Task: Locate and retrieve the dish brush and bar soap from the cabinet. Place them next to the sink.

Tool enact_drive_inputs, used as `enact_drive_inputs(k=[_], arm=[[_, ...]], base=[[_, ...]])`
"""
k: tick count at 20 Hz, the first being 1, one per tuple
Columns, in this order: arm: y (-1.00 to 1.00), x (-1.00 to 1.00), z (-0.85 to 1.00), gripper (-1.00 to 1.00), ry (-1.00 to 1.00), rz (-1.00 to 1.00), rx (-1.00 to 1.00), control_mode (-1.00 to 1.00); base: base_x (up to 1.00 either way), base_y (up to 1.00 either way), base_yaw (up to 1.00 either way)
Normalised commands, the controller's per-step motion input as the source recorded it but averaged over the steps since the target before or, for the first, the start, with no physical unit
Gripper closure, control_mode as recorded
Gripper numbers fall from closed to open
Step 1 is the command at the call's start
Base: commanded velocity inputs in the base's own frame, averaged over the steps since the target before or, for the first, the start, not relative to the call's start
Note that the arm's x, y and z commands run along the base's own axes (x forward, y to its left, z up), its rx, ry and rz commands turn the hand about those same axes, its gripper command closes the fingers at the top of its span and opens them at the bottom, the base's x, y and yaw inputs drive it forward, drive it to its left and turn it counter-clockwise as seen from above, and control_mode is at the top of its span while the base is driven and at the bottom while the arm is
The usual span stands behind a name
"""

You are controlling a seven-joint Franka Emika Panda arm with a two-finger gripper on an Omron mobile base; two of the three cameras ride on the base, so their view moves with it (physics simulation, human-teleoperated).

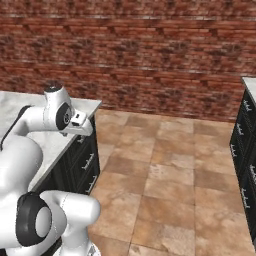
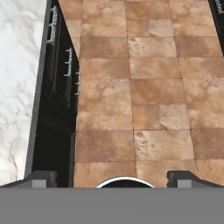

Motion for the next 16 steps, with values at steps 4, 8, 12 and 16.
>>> enact_drive_inputs(k=[4,8,12,16], arm=[[-0.15,-0.40,0.57,-1.00,-0.01,-0.12,-0.02,-1.00],[0.02,-0.41,0.40,-1.00,-0.03,-0.08,-0.06,-1.00],[0.03,-0.54,0.17,-1.00,0.02,-0.07,-0.02,-1.00],[-0.02,-0.77,0.00,-1.00,0.05,0.03,0.04,-1.00]], base=[[0.00,0.00,0.00],[0.00,0.00,0.00],[0.00,0.00,0.00],[0.00,0.00,0.00]])
